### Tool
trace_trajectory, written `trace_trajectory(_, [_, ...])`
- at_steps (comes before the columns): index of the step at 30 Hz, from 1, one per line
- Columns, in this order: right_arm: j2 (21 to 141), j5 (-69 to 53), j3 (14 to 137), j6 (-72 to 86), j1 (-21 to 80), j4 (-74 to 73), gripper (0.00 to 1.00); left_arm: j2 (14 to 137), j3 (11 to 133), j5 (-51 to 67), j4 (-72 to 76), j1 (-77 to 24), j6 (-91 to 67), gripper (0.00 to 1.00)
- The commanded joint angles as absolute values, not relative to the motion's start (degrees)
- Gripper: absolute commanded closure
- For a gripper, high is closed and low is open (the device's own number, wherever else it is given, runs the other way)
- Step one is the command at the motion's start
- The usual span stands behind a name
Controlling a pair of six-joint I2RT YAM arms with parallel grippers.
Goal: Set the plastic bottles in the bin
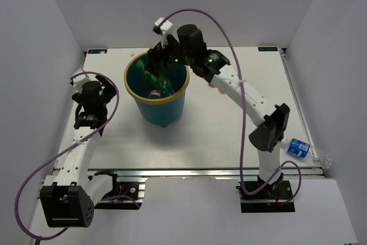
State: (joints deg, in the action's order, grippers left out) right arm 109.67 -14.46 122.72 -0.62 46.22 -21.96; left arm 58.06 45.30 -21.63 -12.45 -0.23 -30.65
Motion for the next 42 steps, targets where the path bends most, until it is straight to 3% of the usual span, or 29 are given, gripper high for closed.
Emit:
trace_trajectory(1, [110.30, -13.71, 128.58, -2.81, 46.23, -25.76, 0.11, 56.95, 45.26, -25.48, -13.27, -0.09, -30.76, 0.02])
trace_trajectory(8, [102.14, -14.85, 119.90, -2.73, 40.53, -23.72, 0.11, 56.69, 45.53, -28.03, -14.15, -0.09, -31.38, 0.02])
trace_trajectory(13, [96.16, -13.80, 107.95, 2.37, 28.15, -25.14, 0.11, 56.95, 45.44, -27.77, -13.89, -0.09, -31.64, 0.02])
trace_trajectory(16, [95.80, -5.92, 101.97, 2.11, 23.47, -22.86, 0.11, 57.57, 45.61, -27.42, -13.80, -0.09, -31.64, 0.02])
trace_trajectory(23, [112.98, 16.23, 112.90, 12.55, 19.69, -25.57, 0.11, 60.20, 47.02, -27.24, -15.29, -0.09, -32.16, 0.02])
trace_trajectory(29, [130.57, 18.11, 130.58, 19.06, 18.98, -30.50, 0.11, 60.29, 46.85, -27.25, -15.21, -0.09, -32.17, 0.02])
trace_trajectory(36, [134.20, 21.70, 125.34, 23.38, 18.81, -28.74, 0.11, 60.20, 46.58, -27.42, -14.85, -0.09, -32.34, 0.02])
trace_trajectory(42, [137.90, 17.67, 124.46, 24.95, 18.81, -30.59, 0.11, 60.65, 46.67, -27.51, -14.94, -0.09, -32.34, 0.02])
